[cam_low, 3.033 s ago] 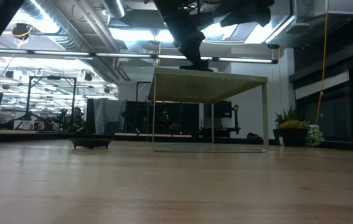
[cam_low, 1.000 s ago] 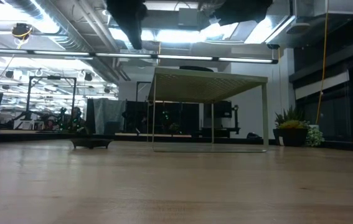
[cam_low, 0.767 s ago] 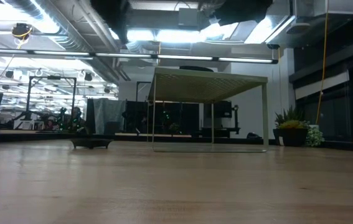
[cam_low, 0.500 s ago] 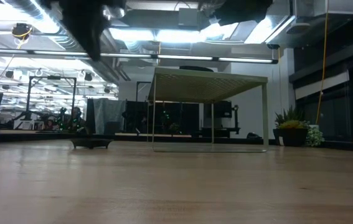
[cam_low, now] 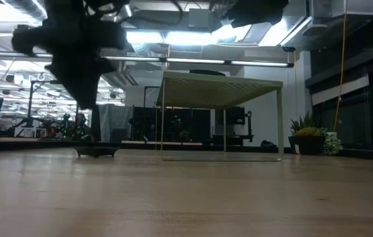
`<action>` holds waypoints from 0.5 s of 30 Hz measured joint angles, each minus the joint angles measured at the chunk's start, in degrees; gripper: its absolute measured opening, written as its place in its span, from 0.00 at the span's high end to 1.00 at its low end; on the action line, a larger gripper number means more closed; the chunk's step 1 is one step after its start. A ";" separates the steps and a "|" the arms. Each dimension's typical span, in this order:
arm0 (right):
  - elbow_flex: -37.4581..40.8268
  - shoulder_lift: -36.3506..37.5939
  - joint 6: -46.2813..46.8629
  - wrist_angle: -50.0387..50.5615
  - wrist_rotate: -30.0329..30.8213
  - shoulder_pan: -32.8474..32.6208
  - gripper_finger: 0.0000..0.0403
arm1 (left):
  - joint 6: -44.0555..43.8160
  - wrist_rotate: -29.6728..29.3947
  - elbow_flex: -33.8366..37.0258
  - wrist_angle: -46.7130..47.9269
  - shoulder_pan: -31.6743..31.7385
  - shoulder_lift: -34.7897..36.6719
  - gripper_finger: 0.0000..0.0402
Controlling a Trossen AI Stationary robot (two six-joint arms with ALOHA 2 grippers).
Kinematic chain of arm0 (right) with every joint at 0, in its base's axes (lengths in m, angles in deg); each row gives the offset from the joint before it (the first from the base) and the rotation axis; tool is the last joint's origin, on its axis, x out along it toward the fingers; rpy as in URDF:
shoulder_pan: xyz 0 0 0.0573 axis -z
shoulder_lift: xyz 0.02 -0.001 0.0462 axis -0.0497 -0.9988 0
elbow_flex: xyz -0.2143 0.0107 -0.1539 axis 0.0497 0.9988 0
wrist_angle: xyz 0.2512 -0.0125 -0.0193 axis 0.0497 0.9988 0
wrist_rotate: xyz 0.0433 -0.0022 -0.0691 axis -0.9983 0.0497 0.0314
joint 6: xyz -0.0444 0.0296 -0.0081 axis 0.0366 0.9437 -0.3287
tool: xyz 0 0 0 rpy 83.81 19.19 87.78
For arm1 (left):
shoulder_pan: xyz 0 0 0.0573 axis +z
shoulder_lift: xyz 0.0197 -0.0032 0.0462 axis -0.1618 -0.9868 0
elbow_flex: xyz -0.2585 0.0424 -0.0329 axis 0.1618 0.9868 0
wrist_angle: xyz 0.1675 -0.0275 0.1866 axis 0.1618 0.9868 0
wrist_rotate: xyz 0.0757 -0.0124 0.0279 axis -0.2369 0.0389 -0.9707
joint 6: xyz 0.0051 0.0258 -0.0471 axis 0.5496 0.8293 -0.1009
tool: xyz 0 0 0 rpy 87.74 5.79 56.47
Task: Pick & Place Mini shaped plates
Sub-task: Stack the black square plate on top of the black square plates on the shelf
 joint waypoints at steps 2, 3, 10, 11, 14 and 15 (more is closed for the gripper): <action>0.00 0.00 0.32 0.00 0.00 0.00 0.47 | 1.42 0.54 1.78 -0.90 0.58 -0.01 0.80; 0.00 0.00 0.70 0.00 0.00 0.00 0.47 | 2.11 0.78 2.47 -1.13 0.83 -0.01 0.79; 0.00 0.00 1.21 0.00 0.00 0.00 0.47 | 8.55 -1.31 6.66 -5.99 2.13 -0.08 0.77; 0.00 0.00 1.23 0.00 0.00 0.00 0.47 | 9.65 -2.27 7.09 -6.59 2.29 -0.37 0.76; 0.00 0.00 1.27 -0.03 0.00 0.00 0.47 | 11.77 -3.65 8.68 -6.88 2.84 -0.76 0.75; 0.00 0.00 1.27 -0.10 0.01 0.00 0.47 | 12.05 -3.43 9.22 -7.51 3.08 -0.99 0.75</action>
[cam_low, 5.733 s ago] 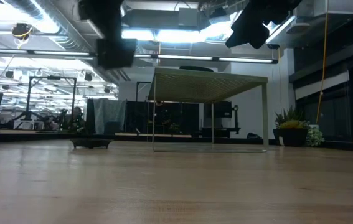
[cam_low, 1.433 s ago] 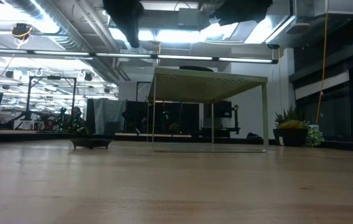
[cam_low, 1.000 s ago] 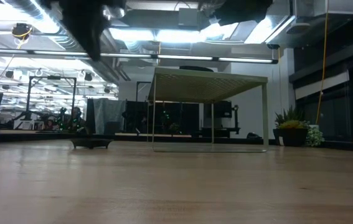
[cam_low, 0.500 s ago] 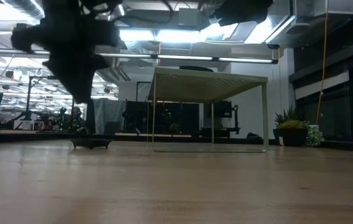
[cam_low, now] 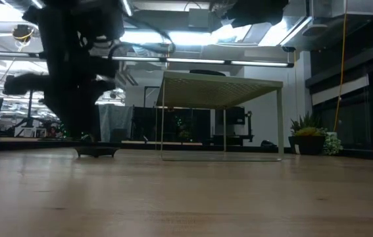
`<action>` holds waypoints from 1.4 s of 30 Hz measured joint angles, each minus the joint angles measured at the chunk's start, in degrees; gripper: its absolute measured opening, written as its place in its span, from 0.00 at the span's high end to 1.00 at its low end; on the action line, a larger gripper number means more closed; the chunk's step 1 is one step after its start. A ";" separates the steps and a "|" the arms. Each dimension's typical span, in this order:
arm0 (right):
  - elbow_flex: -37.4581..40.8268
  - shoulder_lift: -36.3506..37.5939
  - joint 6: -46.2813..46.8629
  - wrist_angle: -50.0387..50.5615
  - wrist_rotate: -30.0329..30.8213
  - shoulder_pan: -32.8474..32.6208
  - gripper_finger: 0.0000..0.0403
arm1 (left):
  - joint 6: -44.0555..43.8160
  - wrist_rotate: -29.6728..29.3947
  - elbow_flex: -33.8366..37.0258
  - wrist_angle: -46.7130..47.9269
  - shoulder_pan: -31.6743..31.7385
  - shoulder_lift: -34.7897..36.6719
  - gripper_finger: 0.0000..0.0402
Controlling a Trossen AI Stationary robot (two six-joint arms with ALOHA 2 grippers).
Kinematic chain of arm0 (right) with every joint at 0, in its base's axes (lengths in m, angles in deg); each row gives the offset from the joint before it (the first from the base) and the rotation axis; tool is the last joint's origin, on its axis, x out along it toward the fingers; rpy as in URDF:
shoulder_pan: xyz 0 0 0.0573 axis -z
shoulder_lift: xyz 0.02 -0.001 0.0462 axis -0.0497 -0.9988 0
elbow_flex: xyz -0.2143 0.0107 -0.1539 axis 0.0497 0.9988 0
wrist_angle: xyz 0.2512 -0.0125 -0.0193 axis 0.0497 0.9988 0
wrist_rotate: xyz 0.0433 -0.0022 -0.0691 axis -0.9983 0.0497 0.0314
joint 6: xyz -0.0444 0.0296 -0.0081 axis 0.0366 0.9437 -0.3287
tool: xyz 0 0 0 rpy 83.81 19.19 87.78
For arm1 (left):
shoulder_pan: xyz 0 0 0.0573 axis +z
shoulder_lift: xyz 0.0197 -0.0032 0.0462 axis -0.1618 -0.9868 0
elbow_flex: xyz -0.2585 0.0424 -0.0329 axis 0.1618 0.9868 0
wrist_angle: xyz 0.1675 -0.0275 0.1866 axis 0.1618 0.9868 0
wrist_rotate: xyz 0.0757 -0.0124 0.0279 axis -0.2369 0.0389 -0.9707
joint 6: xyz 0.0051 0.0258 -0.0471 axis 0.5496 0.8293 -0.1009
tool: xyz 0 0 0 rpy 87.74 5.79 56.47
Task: Pick & Place Mini shaped plates
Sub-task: Stack the black square plate on top of the black square plates on the shelf
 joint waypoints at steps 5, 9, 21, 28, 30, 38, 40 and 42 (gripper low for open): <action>0.00 0.00 0.00 -0.14 0.01 -0.02 0.47 | 1.95 1.15 1.34 -1.17 0.74 -0.66 0.73; 0.00 0.00 -0.23 -0.21 0.48 -0.01 0.47 | 4.43 -0.41 1.34 -3.24 0.94 -2.22 0.73; 0.00 0.00 -0.42 -0.41 0.51 0.73 0.47 | 6.98 -2.44 1.04 -7.00 1.69 -9.32 0.73; 0.00 0.00 -1.24 -0.53 0.49 1.00 0.47 | 6.98 -8.73 1.39 -6.82 1.80 -8.57 0.76; 0.00 0.00 -1.74 -0.61 0.50 1.04 0.47 | 6.98 -9.23 1.39 -6.87 1.80 -8.56 0.77; 0.00 0.00 -1.95 -1.04 0.49 1.07 0.47 | 6.93 -10.03 1.39 -7.03 1.80 -8.27 0.78; 0.00 0.00 -1.95 -1.04 0.49 1.07 0.47 | 6.93 -10.83 1.39 -7.45 1.91 -8.27 0.78; 0.00 0.00 -1.95 -1.04 0.49 1.07 0.47 | 6.93 -11.12 1.39 -8.50 2.22 -8.27 0.79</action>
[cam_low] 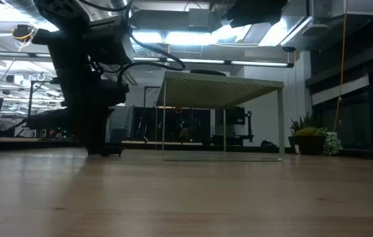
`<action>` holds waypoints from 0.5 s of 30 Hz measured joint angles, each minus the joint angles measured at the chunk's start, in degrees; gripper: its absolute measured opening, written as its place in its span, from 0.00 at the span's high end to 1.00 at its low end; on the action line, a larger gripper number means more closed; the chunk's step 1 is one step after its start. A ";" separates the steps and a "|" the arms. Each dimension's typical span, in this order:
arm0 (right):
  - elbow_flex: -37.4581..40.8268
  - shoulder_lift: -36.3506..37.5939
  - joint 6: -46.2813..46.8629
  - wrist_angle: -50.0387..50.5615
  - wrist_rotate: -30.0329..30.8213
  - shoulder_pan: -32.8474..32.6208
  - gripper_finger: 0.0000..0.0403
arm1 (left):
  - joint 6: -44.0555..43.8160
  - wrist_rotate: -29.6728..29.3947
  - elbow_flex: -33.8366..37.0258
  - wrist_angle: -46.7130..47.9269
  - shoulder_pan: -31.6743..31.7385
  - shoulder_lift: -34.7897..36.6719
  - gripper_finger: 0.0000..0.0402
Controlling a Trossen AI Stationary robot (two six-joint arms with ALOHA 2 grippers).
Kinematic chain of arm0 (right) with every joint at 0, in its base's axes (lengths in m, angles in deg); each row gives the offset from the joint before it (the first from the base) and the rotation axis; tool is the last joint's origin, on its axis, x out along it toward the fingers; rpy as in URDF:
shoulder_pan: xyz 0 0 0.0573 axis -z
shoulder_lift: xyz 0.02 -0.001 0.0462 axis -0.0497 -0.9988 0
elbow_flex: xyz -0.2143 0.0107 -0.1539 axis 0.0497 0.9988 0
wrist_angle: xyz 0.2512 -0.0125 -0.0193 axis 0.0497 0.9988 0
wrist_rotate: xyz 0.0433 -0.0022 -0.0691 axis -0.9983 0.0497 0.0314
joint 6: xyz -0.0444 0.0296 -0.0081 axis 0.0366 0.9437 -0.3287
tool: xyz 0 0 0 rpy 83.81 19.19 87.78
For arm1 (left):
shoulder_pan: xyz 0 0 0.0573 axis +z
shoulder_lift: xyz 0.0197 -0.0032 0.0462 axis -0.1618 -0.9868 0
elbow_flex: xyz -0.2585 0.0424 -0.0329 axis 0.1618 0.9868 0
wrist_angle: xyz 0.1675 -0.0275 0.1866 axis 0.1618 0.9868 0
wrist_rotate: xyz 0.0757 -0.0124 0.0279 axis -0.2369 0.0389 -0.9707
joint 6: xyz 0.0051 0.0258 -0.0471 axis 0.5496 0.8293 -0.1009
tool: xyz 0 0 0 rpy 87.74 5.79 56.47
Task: Pick & Place Mini shaped plates
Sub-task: Stack the black square plate on top of the black square plates on the shelf
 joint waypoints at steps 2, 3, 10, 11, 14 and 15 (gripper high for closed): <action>0.00 0.00 0.00 0.00 0.00 0.00 0.47 | 0.01 0.15 0.00 -0.99 0.42 0.00 0.80; 0.00 0.00 0.00 0.00 0.00 0.00 0.47 | 0.02 0.29 0.00 -1.50 0.62 0.00 0.80; 0.00 0.00 0.00 -0.13 0.01 0.00 0.47 | 0.01 0.80 -0.04 -2.62 1.92 -0.09 0.86; 0.00 0.00 0.00 -0.16 0.01 0.00 0.47 | 0.00 1.20 -0.04 -2.61 1.99 -0.10 0.87; 0.00 0.00 0.00 -0.55 0.00 0.00 0.47 | -0.11 1.82 -0.04 -2.61 2.11 -0.11 0.91; 0.00 0.00 0.00 -0.57 0.01 0.00 0.47 | -0.49 1.82 -0.04 -2.61 2.11 -0.11 0.92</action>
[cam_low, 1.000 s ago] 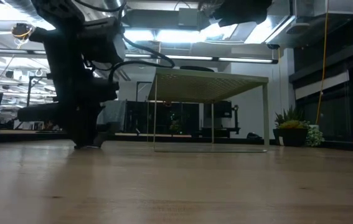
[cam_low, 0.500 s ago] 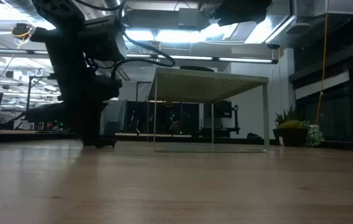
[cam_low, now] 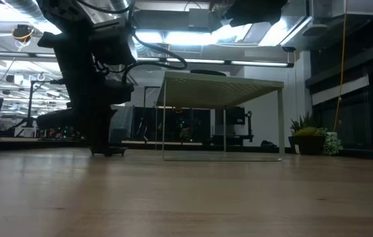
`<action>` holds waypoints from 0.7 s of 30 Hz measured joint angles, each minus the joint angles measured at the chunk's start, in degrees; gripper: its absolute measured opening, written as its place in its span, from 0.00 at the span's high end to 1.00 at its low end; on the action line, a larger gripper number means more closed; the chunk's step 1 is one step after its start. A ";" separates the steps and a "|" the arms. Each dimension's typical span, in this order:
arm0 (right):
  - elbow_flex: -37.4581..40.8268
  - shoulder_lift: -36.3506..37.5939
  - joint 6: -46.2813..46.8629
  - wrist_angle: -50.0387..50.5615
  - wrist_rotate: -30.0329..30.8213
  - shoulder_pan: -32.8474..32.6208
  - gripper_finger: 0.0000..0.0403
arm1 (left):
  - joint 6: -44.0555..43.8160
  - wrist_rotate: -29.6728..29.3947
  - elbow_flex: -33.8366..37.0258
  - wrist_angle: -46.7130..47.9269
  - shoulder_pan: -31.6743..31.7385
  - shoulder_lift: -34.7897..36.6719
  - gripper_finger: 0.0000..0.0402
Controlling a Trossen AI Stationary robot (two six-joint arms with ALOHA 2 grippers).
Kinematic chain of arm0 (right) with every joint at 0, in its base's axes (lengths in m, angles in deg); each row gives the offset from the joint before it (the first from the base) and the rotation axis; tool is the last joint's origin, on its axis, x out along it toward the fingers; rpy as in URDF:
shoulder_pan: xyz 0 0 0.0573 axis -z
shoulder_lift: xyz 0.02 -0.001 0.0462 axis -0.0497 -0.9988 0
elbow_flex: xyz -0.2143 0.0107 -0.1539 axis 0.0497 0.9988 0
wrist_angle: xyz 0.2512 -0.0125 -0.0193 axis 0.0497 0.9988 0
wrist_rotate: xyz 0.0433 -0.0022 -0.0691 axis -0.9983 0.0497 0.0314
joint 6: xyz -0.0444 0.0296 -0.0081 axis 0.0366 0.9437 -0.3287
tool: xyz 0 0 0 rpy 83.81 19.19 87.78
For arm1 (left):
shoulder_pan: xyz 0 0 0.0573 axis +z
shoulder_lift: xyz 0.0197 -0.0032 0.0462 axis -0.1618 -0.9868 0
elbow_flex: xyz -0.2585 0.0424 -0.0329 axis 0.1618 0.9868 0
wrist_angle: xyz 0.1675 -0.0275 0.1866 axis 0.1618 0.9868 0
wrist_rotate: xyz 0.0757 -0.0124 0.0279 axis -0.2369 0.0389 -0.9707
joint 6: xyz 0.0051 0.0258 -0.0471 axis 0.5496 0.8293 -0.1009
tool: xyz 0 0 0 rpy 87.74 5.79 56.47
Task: Pick & Place Mini shaped plates
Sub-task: Stack the black square plate on top of the black square plates on the shelf
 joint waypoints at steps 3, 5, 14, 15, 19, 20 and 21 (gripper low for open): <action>0.00 0.00 0.07 0.00 -0.01 0.00 0.47 | -2.07 -0.04 -0.04 0.02 0.00 0.00 0.98; 0.00 0.00 0.07 -0.02 -0.01 0.00 0.47 | -3.34 -0.08 -0.07 -0.04 0.00 0.00 0.99; 0.00 0.00 0.20 -0.14 -0.01 0.00 0.47 | -10.08 -0.49 -1.76 3.04 -0.07 0.40 0.99; 0.00 0.00 0.20 -0.23 -0.01 0.00 0.47 | -11.15 -0.88 -2.43 4.06 -0.07 0.67 0.99; 0.00 0.00 -0.02 -1.11 -0.01 0.00 0.47 | -14.59 -0.66 -3.72 4.61 -0.07 2.48 0.99; 0.00 0.00 -0.13 -1.34 -0.01 0.02 0.47 | -15.30 -0.39 -3.90 4.81 -0.07 3.08 0.99; 0.00 0.00 -0.17 -1.44 -0.01 0.02 0.47 | -16.16 -0.22 -4.09 5.00 -0.07 3.75 1.00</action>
